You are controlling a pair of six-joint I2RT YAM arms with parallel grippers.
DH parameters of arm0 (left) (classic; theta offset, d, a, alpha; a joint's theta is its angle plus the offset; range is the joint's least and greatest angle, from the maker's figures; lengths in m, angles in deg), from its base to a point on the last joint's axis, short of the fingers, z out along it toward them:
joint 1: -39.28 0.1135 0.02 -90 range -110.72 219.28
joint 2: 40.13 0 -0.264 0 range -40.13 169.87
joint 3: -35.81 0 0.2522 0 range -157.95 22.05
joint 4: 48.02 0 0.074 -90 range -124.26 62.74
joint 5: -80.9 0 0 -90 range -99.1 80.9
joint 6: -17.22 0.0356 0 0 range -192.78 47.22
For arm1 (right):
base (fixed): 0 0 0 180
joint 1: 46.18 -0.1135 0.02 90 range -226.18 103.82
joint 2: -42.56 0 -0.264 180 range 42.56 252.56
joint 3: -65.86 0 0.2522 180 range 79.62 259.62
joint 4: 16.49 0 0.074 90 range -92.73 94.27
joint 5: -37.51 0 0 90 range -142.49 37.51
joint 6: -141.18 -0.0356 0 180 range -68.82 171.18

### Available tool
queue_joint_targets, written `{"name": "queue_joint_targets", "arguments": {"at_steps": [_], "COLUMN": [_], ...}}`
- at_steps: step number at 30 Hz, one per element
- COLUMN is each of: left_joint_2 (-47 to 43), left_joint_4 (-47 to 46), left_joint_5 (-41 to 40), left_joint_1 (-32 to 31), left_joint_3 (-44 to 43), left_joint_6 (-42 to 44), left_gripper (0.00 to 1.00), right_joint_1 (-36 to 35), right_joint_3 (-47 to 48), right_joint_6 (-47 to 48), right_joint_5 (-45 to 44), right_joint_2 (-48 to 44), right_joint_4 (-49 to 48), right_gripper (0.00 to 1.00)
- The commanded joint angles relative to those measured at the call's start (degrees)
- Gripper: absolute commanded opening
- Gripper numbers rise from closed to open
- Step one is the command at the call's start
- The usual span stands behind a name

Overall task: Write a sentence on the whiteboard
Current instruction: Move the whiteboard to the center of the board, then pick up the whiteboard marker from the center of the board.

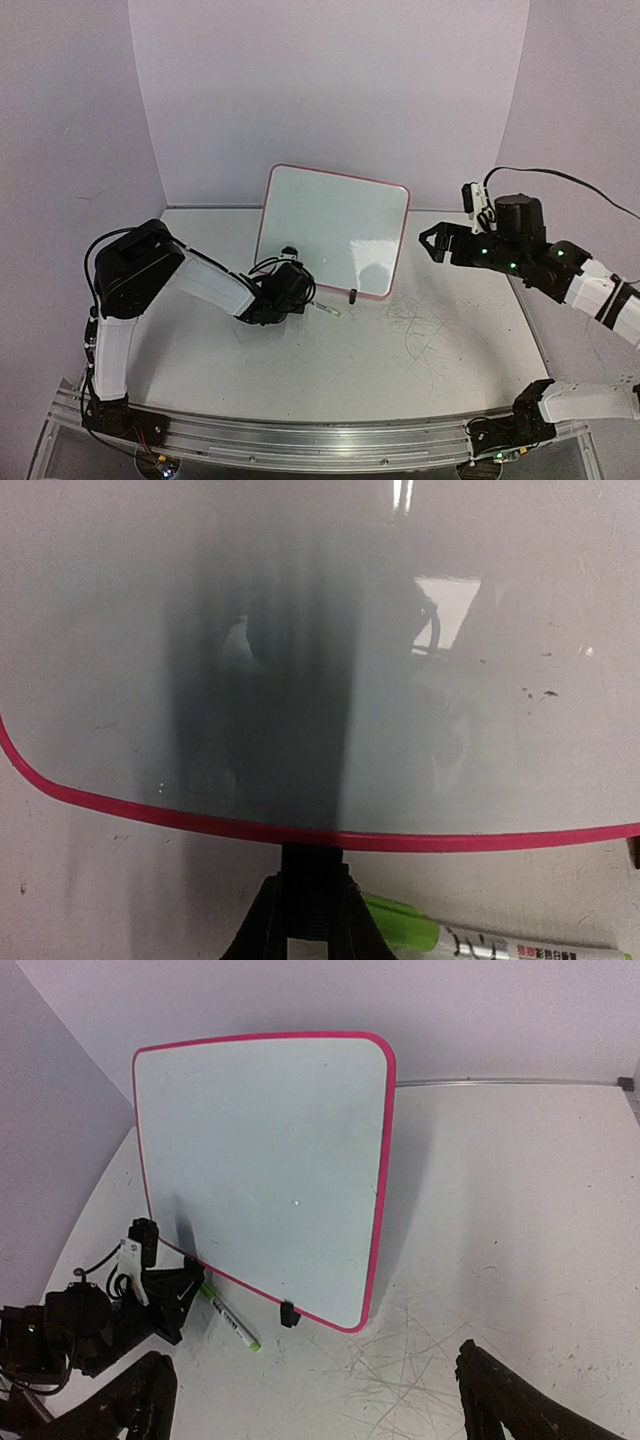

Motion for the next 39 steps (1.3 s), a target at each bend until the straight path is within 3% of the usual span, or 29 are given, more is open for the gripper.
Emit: {"name": "queue_joint_targets", "arguments": {"at_steps": [1, 10, 14, 21, 28, 39], "left_joint_2": [-6.7, -6.7, -6.2, -5.0, -4.0, -3.7], "left_joint_4": [3.1, 14.7, 15.2, 15.1, 15.2, 15.0], "left_joint_5": [-5.9, -3.9, -4.6, -5.4, -6.1, -5.2], "left_joint_1": [0.9, -1.1, -1.1, -1.1, -0.9, -0.6], "left_joint_3": [3.8, 3.1, 1.9, 1.0, 0.4, 1.1], "left_joint_6": [-9.3, -27.4, -25.3, -23.5, -22.1, -22.8], "left_gripper": [0.0, 0.0, 0.0, 0.0, 0.0, 0.0], "right_joint_1": [-2.7, -15.0, -19.1, -19.8, -19.8, -19.7], "right_joint_3": [1.3, 2.4, 5.8, 11.8, 17.0, 20.2], "right_joint_6": [4.8, 15.6, 21.8, 25.9, 28.5, 29.1], "right_joint_5": [6.3, 6.7, 3.2, 1.9, -0.1, -3.2], "right_joint_2": [6.3, 22.3, 32.7, 45.8, 53.6, 62.3], "right_joint_4": [-3.3, -9.9, -11.5, -17.6, -18.6, -22.4], "right_gripper": [0.98, 0.96, 0.91, 0.86, 0.81, 0.56]}}
